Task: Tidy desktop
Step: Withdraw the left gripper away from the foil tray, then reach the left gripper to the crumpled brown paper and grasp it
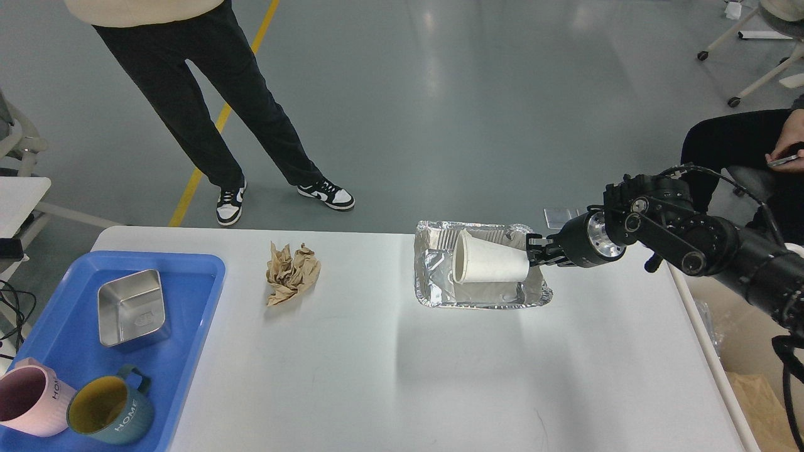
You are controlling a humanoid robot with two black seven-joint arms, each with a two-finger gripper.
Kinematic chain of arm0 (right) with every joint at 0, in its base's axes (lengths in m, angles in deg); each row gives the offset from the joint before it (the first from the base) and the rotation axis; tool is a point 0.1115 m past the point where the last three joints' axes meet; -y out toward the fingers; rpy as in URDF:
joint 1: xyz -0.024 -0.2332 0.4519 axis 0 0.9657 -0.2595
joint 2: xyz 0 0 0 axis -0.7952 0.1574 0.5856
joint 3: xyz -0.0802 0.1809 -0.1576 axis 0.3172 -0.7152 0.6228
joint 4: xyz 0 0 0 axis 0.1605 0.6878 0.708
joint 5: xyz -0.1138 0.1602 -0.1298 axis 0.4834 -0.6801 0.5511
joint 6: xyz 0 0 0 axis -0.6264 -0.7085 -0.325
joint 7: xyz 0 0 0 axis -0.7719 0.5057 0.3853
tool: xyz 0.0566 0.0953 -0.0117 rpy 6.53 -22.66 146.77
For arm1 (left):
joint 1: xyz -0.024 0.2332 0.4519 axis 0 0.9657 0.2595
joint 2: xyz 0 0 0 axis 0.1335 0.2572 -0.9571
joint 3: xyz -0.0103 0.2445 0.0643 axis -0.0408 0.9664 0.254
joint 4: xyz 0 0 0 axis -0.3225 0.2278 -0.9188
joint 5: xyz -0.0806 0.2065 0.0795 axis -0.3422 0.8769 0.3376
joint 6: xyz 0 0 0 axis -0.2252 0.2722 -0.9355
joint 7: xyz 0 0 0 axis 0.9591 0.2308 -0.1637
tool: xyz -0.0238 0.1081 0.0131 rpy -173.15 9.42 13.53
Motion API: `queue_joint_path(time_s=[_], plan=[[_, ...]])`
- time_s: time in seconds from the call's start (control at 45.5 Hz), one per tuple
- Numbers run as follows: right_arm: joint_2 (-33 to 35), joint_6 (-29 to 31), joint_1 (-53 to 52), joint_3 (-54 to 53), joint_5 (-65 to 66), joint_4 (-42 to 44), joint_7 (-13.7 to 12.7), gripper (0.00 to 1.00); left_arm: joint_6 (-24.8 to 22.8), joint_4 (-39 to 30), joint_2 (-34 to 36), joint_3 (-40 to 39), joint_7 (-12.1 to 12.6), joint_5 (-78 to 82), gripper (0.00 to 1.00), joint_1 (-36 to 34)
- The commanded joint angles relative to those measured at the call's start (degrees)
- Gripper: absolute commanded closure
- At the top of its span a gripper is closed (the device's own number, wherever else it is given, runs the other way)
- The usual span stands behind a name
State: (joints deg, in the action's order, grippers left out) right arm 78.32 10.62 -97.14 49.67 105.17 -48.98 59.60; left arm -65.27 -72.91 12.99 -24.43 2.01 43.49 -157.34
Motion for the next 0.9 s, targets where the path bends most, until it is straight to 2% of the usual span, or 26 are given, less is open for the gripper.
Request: queue_joint_path(time_s=[0.0,0.044,0.11,0.132,0.242,0.33,0.528,0.616,0.879], plan=[[-0.08,-0.07,0.05,0.01,0.00,-0.09,0.00,1.00,2.18,0.84,-1.40,0.21,0.94,0.68,0.04,-0.13],[-0.08,-0.07,-0.04,-0.08,0.00,-0.44,0.00,1.00,6.91,1.80,-3.85,0.56,2.43,0.95,0.04,0.13],[0.09,-0.07,-0.04,-0.08,-0.09,-1.06,0.00,1.00,16.75,4.52,-8.86,3.01,6.29,0.95,0.04,0.39],[0.18,0.02,-0.04,-0.17,0.00,-1.76,0.00,1.00,22.35,7.75,-13.14,5.90,7.35,0.95,0.04,0.31],[0.79,-0.07,-0.04,-0.17,-0.09,-2.64,0.00,1.00,28.63,15.50,-24.06,8.30,7.27,0.95,0.04,0.57],[1.06,-0.07,-0.04,-0.26,-0.09,-3.17,0.00,1.00,34.17,20.87,-32.41,8.74,7.27,1.04,0.04,3.37],[2.37,-0.16,0.05,-0.52,-0.18,-3.87,0.00,1.00,39.36,31.33,-48.76,8.74,7.80,2.88,0.04,7.86],[3.25,-0.25,0.31,-0.61,-0.18,-4.40,0.00,1.00,43.40,36.34,-57.02,8.83,7.89,5.34,0.04,10.49],[3.26,-0.33,0.75,-0.69,-0.18,-4.49,0.00,1.00,49.03,47.24,-72.05,9.18,7.98,7.54,0.04,15.33]])
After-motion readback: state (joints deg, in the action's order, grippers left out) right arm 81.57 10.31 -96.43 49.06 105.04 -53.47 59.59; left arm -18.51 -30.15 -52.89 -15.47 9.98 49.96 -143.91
